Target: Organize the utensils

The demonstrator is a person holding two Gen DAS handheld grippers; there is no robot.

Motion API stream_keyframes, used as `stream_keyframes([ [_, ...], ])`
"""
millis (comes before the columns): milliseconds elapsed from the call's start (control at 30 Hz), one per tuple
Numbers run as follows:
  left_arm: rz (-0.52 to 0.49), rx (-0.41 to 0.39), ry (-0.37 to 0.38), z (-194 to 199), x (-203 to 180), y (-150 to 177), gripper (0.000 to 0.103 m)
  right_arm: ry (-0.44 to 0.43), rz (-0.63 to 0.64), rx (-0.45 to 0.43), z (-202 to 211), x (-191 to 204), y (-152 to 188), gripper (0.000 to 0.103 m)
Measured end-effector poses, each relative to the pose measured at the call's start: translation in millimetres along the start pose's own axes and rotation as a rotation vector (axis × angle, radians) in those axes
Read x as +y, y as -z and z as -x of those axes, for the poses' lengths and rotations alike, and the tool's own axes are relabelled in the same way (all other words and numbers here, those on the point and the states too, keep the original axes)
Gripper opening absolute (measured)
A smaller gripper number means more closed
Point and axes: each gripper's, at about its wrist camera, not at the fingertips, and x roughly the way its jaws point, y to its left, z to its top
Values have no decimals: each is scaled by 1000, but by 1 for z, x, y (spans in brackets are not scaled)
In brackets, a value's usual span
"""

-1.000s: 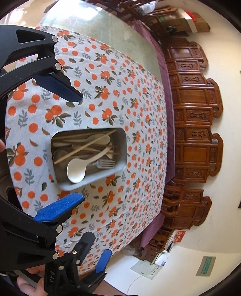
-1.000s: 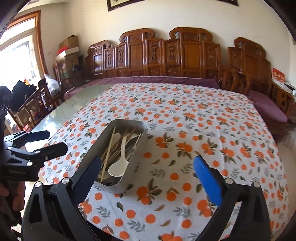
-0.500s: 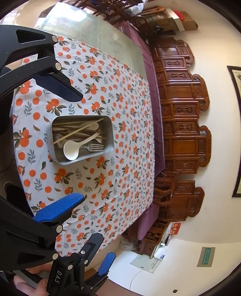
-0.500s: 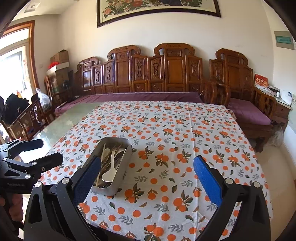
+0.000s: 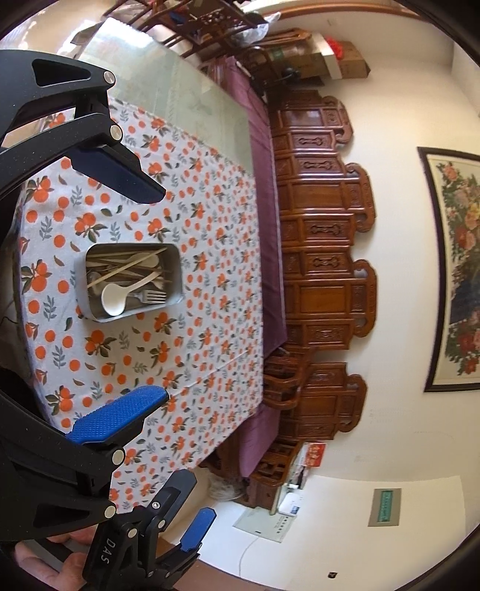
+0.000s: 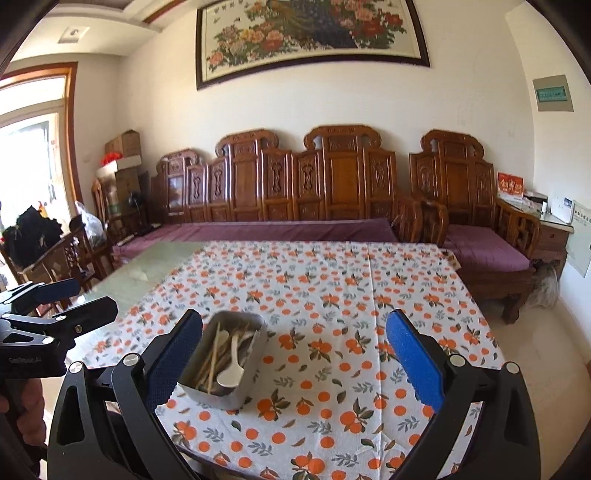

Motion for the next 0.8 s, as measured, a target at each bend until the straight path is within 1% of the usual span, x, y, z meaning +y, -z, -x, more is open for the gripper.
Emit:
stream_keyframes([
  [167,2,-52,-23,19,1,-4,95,3,5,-50,19,5,-9,100],
  [333,6,-94,-41,31,2,-6,95,12,20,-74,27,7,-11,100],
  [800,9,-97,-47,35,4,-5,95,14,8,-71,27,3,-8,100],
])
